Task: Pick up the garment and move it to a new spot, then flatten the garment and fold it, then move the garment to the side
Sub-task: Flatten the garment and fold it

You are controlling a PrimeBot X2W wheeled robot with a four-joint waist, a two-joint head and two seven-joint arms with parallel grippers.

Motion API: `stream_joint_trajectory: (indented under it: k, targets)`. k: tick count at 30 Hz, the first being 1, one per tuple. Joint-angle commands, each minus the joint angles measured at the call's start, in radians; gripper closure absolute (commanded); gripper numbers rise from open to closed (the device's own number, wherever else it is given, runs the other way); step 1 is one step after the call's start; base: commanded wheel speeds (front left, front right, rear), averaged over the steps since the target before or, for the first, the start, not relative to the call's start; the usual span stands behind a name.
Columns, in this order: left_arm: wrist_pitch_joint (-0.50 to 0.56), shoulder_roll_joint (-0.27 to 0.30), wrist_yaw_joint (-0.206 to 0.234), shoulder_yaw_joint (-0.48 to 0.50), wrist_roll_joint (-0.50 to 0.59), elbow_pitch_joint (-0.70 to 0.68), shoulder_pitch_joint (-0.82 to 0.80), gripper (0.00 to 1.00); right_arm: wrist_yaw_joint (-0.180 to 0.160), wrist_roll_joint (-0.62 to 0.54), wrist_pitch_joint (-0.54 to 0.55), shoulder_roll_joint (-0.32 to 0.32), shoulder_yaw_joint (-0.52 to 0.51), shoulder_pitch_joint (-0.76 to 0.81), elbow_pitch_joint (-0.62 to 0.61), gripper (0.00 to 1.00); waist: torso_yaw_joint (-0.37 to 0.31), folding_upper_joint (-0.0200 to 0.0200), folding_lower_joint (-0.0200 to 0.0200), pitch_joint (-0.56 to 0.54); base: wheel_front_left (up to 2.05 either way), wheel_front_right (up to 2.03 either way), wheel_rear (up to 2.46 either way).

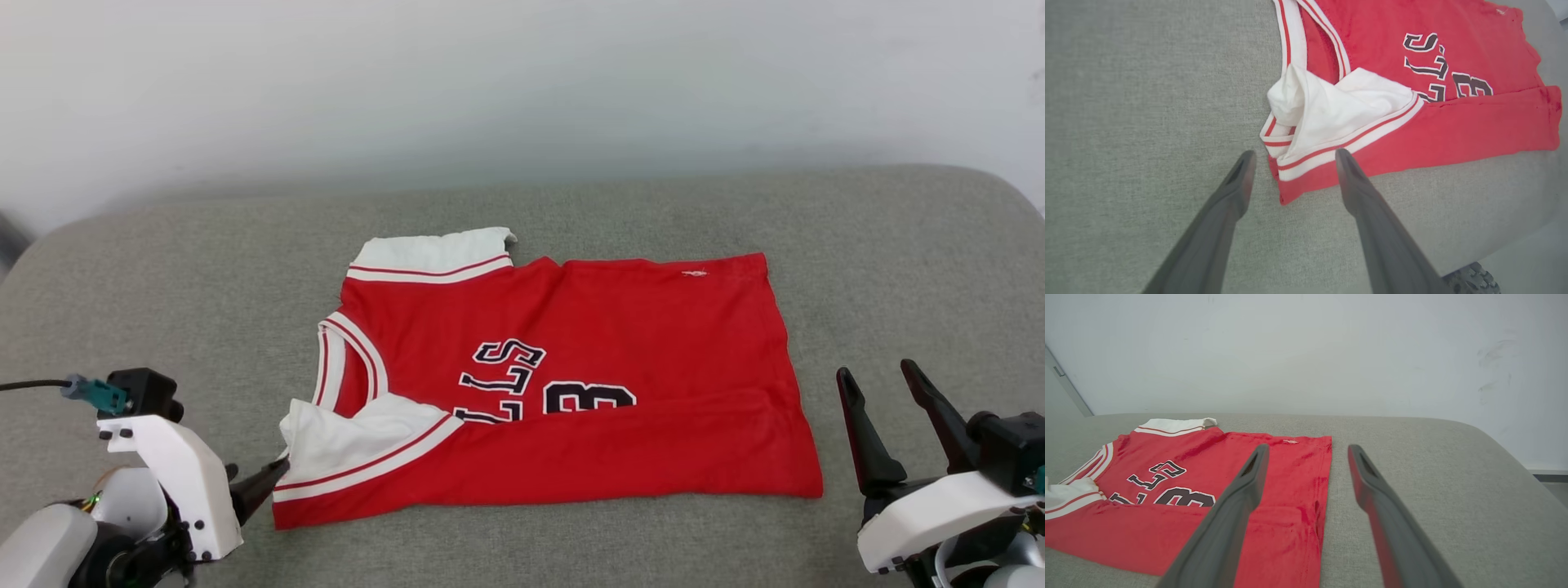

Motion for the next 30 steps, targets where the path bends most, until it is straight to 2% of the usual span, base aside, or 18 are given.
stream_joint_trajectory:
  k: [1,8,13,17,18,19,20,22,25,30]
  targets:
    - [0.046,0.011,0.014,-0.004,-0.024,-0.010,0.015,0.00,-0.001,-0.002,0.008,0.012,-0.003,0.015,-0.016,0.00,-0.016,0.0000,0.0001,0.022,0.00,0.00,0.00]
    - [0.121,0.017,0.041,0.008,-0.091,0.035,0.036,0.00,0.000,0.003,0.019,0.030,0.009,-0.007,-0.036,0.00,-0.067,0.0000,0.0001,0.086,0.00,0.00,0.00]
    - [0.127,-0.017,0.023,0.009,-0.124,0.102,0.027,0.00,0.000,0.011,0.023,0.035,-0.002,-0.011,-0.031,0.00,-0.084,0.0000,0.0001,0.119,0.00,0.00,0.00]
    - [0.127,-0.080,-0.013,-0.001,-0.158,0.150,0.022,0.00,0.000,0.018,0.040,0.027,-0.013,-0.011,-0.027,0.00,-0.086,0.0000,0.0001,0.133,0.00,0.00,0.00]
    - [0.133,-0.091,-0.021,-0.006,-0.163,0.156,0.020,0.14,0.000,0.017,0.051,0.021,-0.016,-0.009,-0.027,0.00,-0.085,0.0000,0.0001,0.134,0.00,0.00,0.00]
    - [0.131,-0.098,-0.030,-0.011,-0.162,0.161,0.016,0.51,0.000,0.021,0.062,0.017,-0.020,-0.008,-0.028,0.00,-0.084,0.0000,0.0001,0.135,0.00,0.00,0.00]
    - [0.126,-0.102,-0.037,-0.013,-0.159,0.166,0.011,0.63,0.000,0.030,0.077,0.013,-0.025,-0.008,-0.026,0.00,-0.082,0.0000,0.0001,0.136,0.00,0.00,0.00]
    - [0.113,-0.106,-0.053,-0.016,-0.147,0.174,-0.001,1.00,0.000,0.051,0.116,0.002,-0.029,-0.011,-0.023,0.00,-0.078,0.0000,0.0001,0.133,0.00,0.00,0.00]
    - [0.088,-0.105,-0.068,-0.014,-0.131,0.179,-0.017,1.00,0.000,0.097,0.199,-0.017,-0.037,-0.018,-0.014,0.00,-0.070,0.0000,0.0001,0.126,0.00,0.00,0.00]
    - [0.060,-0.082,-0.068,-0.008,-0.093,0.168,-0.050,1.00,0.000,0.170,0.424,-0.063,-0.046,-0.055,0.014,0.00,-0.054,0.0000,0.0001,0.122,0.00,0.00,0.00]
